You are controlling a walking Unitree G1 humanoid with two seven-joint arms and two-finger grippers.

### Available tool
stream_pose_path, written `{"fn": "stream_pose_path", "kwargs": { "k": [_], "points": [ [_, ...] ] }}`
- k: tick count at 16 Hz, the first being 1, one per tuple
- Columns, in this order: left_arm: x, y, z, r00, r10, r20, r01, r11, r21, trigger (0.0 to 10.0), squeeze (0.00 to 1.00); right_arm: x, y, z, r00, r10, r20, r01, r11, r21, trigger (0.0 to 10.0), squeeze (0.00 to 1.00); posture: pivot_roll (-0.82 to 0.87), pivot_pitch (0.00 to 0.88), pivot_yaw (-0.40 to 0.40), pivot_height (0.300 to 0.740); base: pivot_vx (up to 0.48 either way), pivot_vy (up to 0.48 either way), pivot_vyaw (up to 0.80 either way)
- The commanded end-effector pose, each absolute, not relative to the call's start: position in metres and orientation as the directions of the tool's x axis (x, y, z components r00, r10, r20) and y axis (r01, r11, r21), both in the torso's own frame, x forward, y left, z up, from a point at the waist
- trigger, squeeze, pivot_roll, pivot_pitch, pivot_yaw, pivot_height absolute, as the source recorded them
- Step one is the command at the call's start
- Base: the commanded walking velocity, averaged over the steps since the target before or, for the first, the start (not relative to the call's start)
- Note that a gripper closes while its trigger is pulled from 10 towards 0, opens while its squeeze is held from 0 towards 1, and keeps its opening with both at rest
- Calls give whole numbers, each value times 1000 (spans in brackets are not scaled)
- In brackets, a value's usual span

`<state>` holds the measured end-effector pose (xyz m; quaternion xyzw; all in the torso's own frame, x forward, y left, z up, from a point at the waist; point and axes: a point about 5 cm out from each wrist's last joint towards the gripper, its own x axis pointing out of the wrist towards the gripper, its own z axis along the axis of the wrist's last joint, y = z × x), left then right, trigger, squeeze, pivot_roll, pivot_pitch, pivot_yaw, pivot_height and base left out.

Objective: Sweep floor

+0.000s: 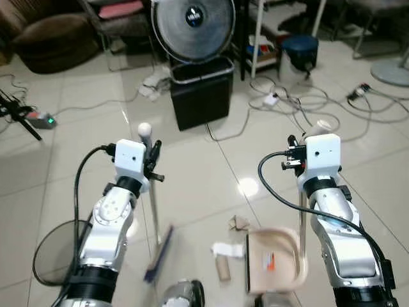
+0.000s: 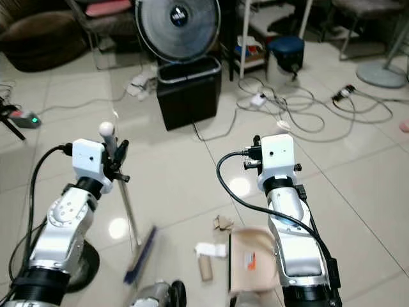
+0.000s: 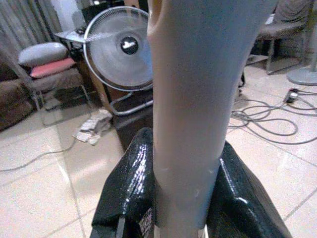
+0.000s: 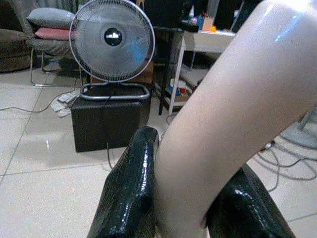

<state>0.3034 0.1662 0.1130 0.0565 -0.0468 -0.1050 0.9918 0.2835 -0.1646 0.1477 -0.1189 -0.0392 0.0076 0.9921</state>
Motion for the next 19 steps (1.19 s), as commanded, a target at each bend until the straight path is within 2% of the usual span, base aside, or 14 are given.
{"fn": "stream_pose_path", "kwargs": {
  "k": [1, 4, 10, 15, 19],
  "points": [
    [305, 166, 116, 970, -219, 105, 205, 970, 128, 10000, 0, 283, -161, 146, 994, 59, 88, -33, 962, -270, 10000, 0, -23, 199, 111, 740, 0, 0, 0],
    [305, 160, 110, 968, -228, 107, 215, 970, 117, 10000, 0, 283, -157, 134, 990, 99, 98, -64, 950, -306, 10000, 0, -7, 240, 108, 740, 0, 0, 0],
    [311, 156, 97, 980, -156, 121, 153, 988, 29, 10000, 0, 301, -133, 118, 967, 134, 217, -71, 958, -278, 10000, 0, 25, 281, 112, 740, 0, 0, 0],
    [314, 133, 78, 982, -191, 11, 191, 977, -91, 10000, 0, 307, -117, 96, 971, 149, 189, -89, 951, -296, 10000, 0, 34, 292, 123, 740, 0, 0, 0],
    [320, 127, 81, 989, -144, 18, 145, 970, -194, 10000, 0, 306, -113, 89, 967, 166, 192, -114, 959, -258, 10000, 0, 37, 295, 127, 740, 0, 0, 0]
  ]
}}
